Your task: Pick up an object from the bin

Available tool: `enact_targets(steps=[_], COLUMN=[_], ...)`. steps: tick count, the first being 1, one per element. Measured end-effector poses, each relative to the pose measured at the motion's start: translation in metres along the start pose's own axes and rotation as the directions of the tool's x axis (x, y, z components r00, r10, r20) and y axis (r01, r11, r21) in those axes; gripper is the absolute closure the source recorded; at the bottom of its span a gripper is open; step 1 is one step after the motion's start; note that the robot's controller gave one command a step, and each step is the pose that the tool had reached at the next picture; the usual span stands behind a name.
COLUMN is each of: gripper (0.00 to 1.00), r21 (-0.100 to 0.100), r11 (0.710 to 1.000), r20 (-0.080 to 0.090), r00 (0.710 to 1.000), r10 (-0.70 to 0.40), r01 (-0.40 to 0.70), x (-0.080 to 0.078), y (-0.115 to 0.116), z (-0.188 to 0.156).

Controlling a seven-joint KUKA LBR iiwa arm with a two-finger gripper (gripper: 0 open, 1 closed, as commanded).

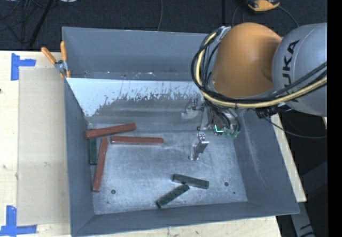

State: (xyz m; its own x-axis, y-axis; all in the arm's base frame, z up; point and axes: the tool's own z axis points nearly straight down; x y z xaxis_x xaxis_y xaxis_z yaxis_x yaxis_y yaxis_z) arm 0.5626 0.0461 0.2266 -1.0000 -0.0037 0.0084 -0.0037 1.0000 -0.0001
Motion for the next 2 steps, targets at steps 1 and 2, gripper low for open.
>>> enact_targets(steps=[1, 2], gripper=[0.00, 0.00], r21=[0.000, 0.000], r11=[1.000, 1.000], r20=[0.004, 0.008], r00=[1.000, 1.000], r10=[0.000, -0.015], r01=[0.000, 0.015], x=[-0.001, -0.005], y=[0.000, 0.010], z=[-0.002, -0.031])
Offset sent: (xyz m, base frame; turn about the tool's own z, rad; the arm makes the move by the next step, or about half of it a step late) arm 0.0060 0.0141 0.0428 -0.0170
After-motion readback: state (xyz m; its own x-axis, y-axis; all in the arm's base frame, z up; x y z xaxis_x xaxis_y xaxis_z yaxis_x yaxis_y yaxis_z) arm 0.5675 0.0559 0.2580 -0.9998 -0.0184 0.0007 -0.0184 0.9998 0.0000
